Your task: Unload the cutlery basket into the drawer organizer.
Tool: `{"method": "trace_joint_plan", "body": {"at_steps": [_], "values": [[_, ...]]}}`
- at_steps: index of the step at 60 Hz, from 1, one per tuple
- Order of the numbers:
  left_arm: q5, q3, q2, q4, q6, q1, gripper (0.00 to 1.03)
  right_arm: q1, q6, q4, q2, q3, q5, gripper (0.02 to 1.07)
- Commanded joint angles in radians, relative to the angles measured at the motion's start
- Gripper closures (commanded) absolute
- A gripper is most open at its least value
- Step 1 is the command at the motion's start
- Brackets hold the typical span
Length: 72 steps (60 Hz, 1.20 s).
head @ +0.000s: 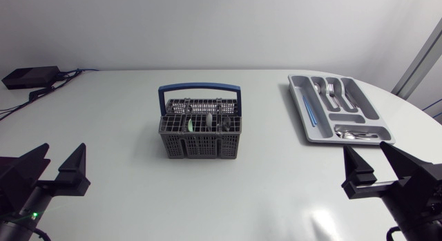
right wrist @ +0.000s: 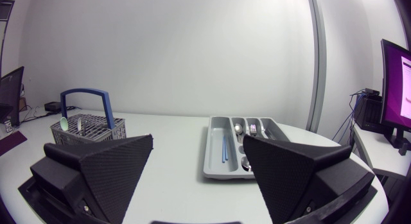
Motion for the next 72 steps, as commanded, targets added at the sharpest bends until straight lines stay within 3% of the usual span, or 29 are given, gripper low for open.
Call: {"method": "trace_joint_plan", "body": {"at_steps": [1, 38, 57, 72], "values": [[-0.001, -0.022, -0.006, 0.015, -0.018, 0.003, 0.04, 0.009, 0.026, -0.006, -0.007, -0.018, -0.001, 0.06], [-0.015, 0.075, 0.027, 0.025, -0.028, 0.018, 0.04, 0.017, 0.026, 0.027, 0.022, 0.03, 0.001, 0.06], [-0.021, 0.268, 0.342, 0.027, -0.08, 0.017, 0.05, 0.015, 0.031, 0.123, 0.344, 0.176, 0.004, 0.06], [-0.052, 0.555, 0.719, -0.139, -0.098, -0.037, 0.05, 0.035, 0.054, 0.119, 0.625, 0.372, 0.004, 0.06]]}}
